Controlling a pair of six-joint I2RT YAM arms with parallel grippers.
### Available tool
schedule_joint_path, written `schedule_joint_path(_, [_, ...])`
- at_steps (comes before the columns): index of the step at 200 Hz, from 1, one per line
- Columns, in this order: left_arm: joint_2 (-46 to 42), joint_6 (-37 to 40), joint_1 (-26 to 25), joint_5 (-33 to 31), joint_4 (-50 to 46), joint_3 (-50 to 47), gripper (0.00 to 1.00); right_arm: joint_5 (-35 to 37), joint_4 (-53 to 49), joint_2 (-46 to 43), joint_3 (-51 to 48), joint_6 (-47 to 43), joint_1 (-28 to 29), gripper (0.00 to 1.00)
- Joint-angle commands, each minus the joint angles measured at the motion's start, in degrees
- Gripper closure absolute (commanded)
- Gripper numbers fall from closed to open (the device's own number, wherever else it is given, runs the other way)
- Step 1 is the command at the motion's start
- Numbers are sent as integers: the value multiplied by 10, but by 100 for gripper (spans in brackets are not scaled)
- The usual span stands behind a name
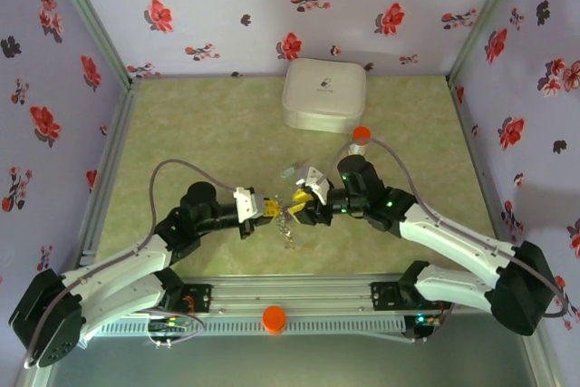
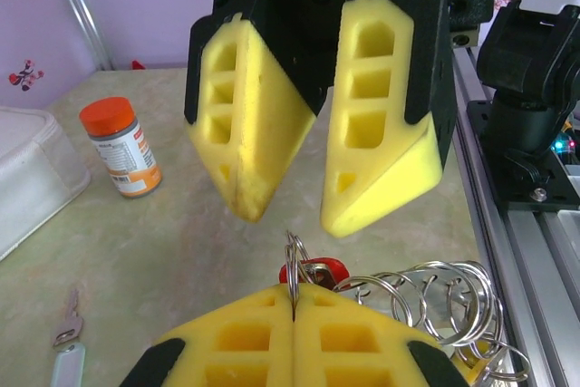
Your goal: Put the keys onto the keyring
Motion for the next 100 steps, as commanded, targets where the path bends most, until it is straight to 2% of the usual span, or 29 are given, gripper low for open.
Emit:
schedule_joint_path(1, [-1,7,0,16,36,8,100,-31,13,6,12,-1,0,67])
schedule_joint_path(24, [3,8,0,21,36,10,100,-44,21,10,11,3,0,71])
schedule_joint_path(55, [1,8,0,22,36,10,100,-46,14,11,12,-3,0,92])
schedule_joint_path(70, [-1,8,0,22,37,11,100,-45,5,10,14,-7,0,99])
schedule_joint_path(100, [-2,4,0,27,38,13,100,-45,-6,8,16,-10,0,100])
